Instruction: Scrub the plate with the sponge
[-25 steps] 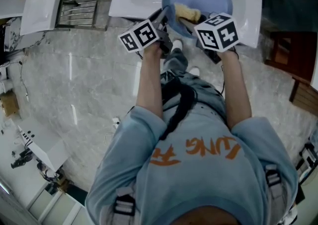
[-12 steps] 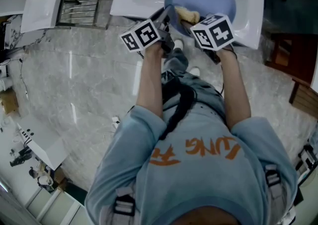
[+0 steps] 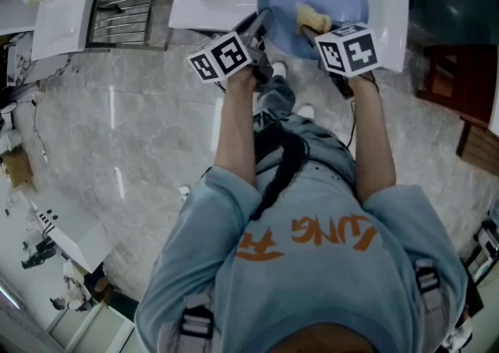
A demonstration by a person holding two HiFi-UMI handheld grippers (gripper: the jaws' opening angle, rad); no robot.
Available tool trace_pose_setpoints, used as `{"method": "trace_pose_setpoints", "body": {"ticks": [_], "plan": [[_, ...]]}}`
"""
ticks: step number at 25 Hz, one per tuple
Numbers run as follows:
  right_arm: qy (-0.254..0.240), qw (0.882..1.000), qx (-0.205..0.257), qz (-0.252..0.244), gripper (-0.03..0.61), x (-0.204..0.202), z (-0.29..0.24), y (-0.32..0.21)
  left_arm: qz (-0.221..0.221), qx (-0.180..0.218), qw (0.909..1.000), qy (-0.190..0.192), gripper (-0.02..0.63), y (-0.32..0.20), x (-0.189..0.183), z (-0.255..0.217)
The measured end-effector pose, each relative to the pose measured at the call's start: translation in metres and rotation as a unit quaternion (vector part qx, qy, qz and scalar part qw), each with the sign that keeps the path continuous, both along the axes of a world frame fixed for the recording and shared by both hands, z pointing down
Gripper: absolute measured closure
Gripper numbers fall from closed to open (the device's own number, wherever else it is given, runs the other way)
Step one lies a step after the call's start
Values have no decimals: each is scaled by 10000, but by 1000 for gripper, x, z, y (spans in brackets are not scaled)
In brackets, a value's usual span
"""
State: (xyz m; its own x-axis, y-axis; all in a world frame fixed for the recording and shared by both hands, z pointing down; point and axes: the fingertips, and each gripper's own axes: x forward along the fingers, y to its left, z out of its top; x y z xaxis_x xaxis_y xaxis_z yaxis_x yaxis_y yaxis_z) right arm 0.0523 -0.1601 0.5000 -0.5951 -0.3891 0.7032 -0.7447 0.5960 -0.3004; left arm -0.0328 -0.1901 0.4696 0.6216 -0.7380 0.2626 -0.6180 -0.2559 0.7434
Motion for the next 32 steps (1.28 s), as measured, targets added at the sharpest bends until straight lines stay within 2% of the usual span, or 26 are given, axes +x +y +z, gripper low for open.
{"method": "trace_pose_setpoints", "body": {"ticks": [9,18,20,25,29,32], "plan": [[188,9965,37,808,544,56,4,-12,-40,-14,10000,-67,568,1,-6,1],[631,9856,114,1562,546,104,9,-21,-121,-10,9994,-309,565,-1,-13,-2],[538,9847,228,1642,546,108,4,-23,-164,4,9992,-369,565,0,-14,-1],[-540,9879,742,1249,546,72,-33,-25,-300,100,9987,-395,568,0,-17,-4],[-975,9893,814,714,546,33,-54,-14,-381,173,9982,-424,568,1,-14,-8],[-1116,9893,886,301,546,-1,-67,-4,-492,246,9977,-386,568,1,-15,-13]]}}
